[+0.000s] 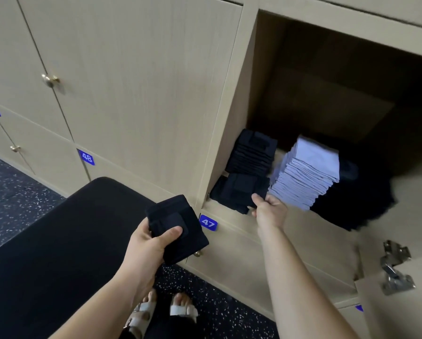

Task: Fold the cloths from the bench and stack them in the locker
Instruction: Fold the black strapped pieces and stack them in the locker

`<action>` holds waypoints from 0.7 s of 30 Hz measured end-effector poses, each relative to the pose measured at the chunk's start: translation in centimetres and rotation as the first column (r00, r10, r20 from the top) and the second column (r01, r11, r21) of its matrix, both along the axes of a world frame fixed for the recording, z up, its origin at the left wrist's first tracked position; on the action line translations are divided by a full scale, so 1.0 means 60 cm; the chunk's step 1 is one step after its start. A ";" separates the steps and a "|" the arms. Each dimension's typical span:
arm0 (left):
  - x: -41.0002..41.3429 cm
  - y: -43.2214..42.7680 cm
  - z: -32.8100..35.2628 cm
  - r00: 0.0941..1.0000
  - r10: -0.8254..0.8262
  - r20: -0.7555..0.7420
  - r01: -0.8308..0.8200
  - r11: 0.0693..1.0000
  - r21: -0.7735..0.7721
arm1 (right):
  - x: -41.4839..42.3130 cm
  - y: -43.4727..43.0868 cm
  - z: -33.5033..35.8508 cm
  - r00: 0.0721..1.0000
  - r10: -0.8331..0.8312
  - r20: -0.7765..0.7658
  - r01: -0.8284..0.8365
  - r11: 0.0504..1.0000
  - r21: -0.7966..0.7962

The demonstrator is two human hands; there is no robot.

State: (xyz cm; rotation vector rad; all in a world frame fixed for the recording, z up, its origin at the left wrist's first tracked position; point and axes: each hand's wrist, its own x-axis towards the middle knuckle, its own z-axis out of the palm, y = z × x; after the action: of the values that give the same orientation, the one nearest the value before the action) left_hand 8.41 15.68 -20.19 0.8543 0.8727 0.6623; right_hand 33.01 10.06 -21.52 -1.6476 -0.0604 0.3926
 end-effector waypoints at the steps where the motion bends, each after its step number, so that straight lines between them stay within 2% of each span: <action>1: 0.001 0.003 -0.004 1.000 0.006 0.000 -0.006 1.000 -0.004 | 0.001 0.009 -0.005 1.000 0.008 -0.001 -0.008 1.000 -0.001; 9: 0.004 0.020 -0.025 0.999 0.026 -0.019 -0.026 1.000 -0.003 | 0.013 0.047 -0.044 1.000 -0.005 0.028 0.007 0.997 -0.071; 12: 0.004 0.022 -0.028 0.999 0.034 -0.011 -0.034 0.999 -0.008 | 0.018 0.049 -0.060 0.987 0.055 0.150 -0.019 0.972 -0.235; 15: 0.006 0.021 -0.026 0.999 0.042 -0.001 -0.042 0.999 -0.016 | 0.020 0.047 -0.061 0.947 0.139 0.289 0.025 0.867 -0.498; 18: 0.006 0.018 -0.020 0.999 0.052 0.005 -0.052 0.999 -0.017 | 0.019 0.041 -0.049 0.935 0.158 0.319 0.057 0.818 -0.572; 21: 0.006 0.012 -0.008 0.998 0.064 0.002 -0.064 0.998 -0.007 | 0.006 0.022 -0.028 0.926 0.146 0.348 0.087 0.816 -0.572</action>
State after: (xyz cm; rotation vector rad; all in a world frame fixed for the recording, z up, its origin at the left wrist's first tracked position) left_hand 8.74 16.43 -20.66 0.8222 0.9028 0.7160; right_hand 33.40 11.39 -23.18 -2.3227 -0.2816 0.1042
